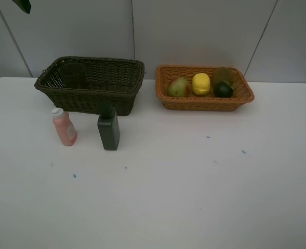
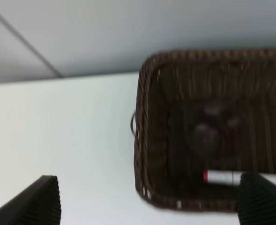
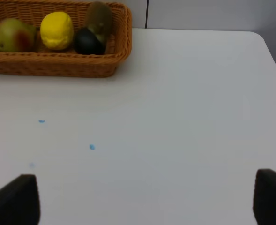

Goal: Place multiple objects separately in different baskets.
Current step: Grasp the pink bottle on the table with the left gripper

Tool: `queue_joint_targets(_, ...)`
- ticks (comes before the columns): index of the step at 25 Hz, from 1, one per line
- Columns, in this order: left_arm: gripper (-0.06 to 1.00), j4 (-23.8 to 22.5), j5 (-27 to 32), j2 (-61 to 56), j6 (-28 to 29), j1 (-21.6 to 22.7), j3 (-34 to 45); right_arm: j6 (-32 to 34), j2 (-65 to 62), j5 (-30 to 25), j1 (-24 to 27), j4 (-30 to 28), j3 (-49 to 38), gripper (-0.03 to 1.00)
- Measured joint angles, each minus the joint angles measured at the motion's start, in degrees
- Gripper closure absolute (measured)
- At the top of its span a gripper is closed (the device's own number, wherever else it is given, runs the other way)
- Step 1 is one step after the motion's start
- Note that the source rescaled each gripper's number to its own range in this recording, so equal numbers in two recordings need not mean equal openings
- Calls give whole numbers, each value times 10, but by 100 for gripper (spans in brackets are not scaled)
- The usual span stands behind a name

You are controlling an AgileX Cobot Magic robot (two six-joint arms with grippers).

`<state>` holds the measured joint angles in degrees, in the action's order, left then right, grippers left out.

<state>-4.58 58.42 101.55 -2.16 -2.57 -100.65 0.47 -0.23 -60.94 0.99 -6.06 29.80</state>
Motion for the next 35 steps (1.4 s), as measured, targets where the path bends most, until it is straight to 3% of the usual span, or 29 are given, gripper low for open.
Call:
queue_joint_targets(5, -3, 34, 103, -31, -6, 1, 0, 0, 0, 0, 0, 0, 0, -2)
queue_joint_targets(9, -3, 66, 110, -39, -7, -4, 11, 0, 0, 0, 0, 0, 0, -2)
queue_joint_targets(16, -3, 72, 111, -39, 10, -55, 107, 0, 0, 0, 0, 0, 0, -2)
queue_joint_targets(25, -3, 72, 20, -39, 39, -82, 258, 0, 0, 0, 0, 0, 0, -2)
queue_joint_targets(35, -3, 75, -88, -39, 50, -82, 352, 0, 0, 0, 0, 0, 0, -2)
